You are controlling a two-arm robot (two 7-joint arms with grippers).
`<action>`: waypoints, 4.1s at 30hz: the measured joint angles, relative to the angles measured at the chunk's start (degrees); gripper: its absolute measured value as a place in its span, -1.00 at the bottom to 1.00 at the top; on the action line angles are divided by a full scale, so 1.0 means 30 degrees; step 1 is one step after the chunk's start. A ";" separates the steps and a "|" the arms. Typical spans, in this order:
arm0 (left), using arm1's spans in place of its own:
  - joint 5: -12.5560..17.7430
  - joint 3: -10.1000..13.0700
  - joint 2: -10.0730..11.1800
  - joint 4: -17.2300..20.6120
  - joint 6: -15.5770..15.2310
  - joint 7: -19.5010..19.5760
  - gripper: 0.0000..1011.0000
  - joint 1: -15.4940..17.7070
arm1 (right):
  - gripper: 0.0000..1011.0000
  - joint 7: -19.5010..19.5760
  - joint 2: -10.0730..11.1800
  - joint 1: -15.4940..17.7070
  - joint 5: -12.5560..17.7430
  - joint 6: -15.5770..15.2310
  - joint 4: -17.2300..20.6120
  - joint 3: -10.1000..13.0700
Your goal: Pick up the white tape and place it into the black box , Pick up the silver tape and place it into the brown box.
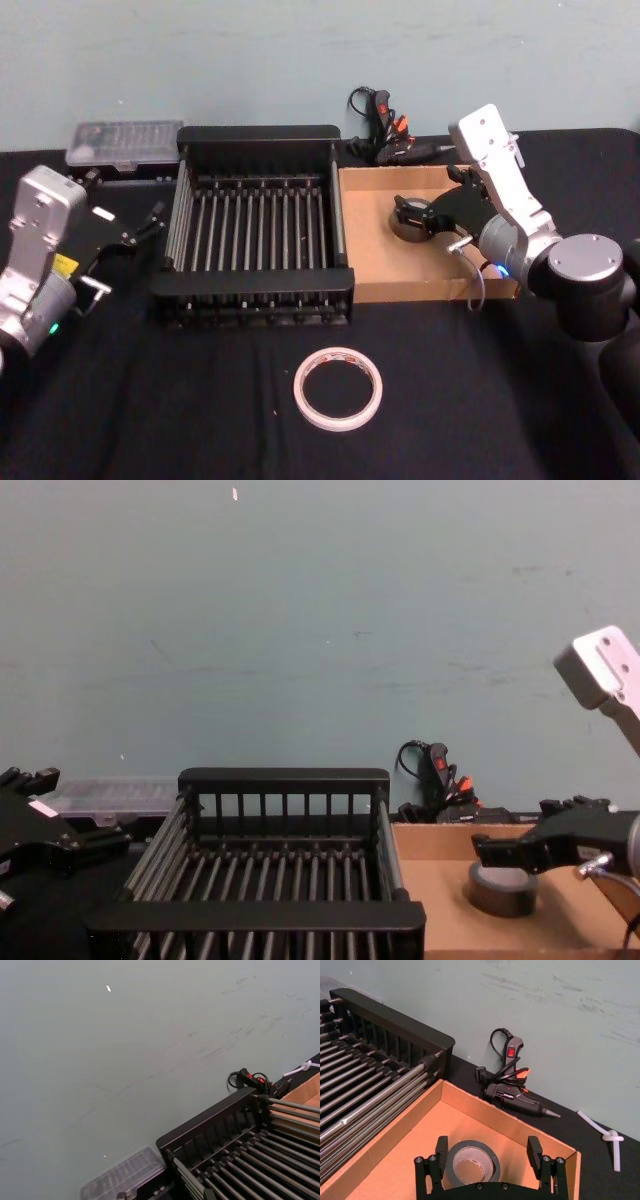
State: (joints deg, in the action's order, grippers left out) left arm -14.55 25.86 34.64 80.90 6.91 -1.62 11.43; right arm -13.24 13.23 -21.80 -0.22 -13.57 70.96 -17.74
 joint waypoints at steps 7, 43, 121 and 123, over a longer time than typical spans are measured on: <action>0.0000 0.0000 0.0000 0.0000 0.0000 0.0000 0.98 0.0000 | 0.98 -0.0621 0.0174 0.0721 0.0284 -0.0004 0.1140 0.0555; -0.0001 -0.0001 0.0000 0.0000 0.0001 0.0000 0.98 0.0000 | 0.98 -0.4349 0.5314 0.8404 0.3471 0.1903 0.9544 0.0752; 0.0000 0.0000 0.0001 -0.0001 0.0000 0.0000 0.98 -0.0001 | 0.98 -0.4197 0.3704 0.6313 0.2238 -0.0239 0.6955 -0.2931; 0.0000 0.0000 0.0000 0.0000 0.0000 -0.0001 0.98 0.0000 | 0.98 -0.4220 0.3701 0.6274 0.2358 -0.0350 0.6973 -0.2929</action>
State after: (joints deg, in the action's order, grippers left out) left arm -14.55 25.86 34.65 80.90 6.91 -1.62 11.43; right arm -25.91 24.34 -2.98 6.85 -14.62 91.88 -26.53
